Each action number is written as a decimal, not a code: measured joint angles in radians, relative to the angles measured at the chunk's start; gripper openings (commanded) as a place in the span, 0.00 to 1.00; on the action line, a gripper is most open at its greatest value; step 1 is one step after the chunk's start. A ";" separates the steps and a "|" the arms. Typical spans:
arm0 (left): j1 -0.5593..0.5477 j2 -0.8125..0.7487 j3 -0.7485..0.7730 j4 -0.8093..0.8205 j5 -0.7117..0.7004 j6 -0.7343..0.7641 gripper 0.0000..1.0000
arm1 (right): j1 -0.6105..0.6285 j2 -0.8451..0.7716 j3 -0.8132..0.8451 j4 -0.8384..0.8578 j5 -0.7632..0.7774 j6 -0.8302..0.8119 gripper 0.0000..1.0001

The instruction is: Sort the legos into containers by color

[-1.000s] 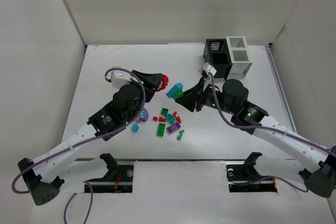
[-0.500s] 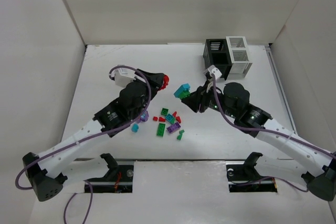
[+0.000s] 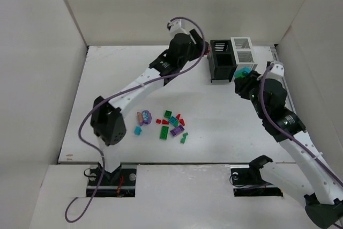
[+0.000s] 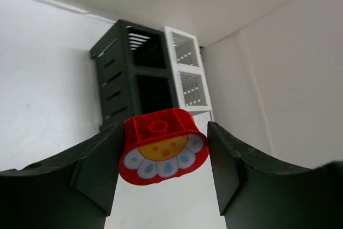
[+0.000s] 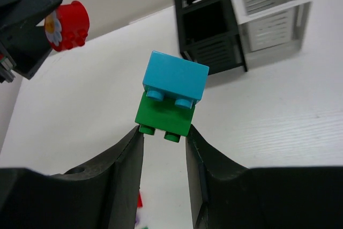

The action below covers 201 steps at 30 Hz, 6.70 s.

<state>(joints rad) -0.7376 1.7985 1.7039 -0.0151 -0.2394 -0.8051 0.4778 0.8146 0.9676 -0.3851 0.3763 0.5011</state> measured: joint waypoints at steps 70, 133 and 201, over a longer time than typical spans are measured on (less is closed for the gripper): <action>0.247 -0.603 -0.782 0.631 1.120 0.314 0.99 | -0.210 0.108 -0.043 0.172 -1.258 -0.290 0.08; 0.111 -0.587 -0.819 0.581 1.164 0.351 0.00 | -0.021 0.336 0.101 0.212 -1.451 -0.351 0.09; 0.290 -0.444 -0.713 0.228 0.715 0.436 0.00 | -0.267 1.463 1.202 -0.096 -0.066 -0.143 0.69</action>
<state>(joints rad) -0.4477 1.3544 0.9905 0.2127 0.4751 -0.3691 0.2108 2.2776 2.1696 -0.4808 0.3099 0.3580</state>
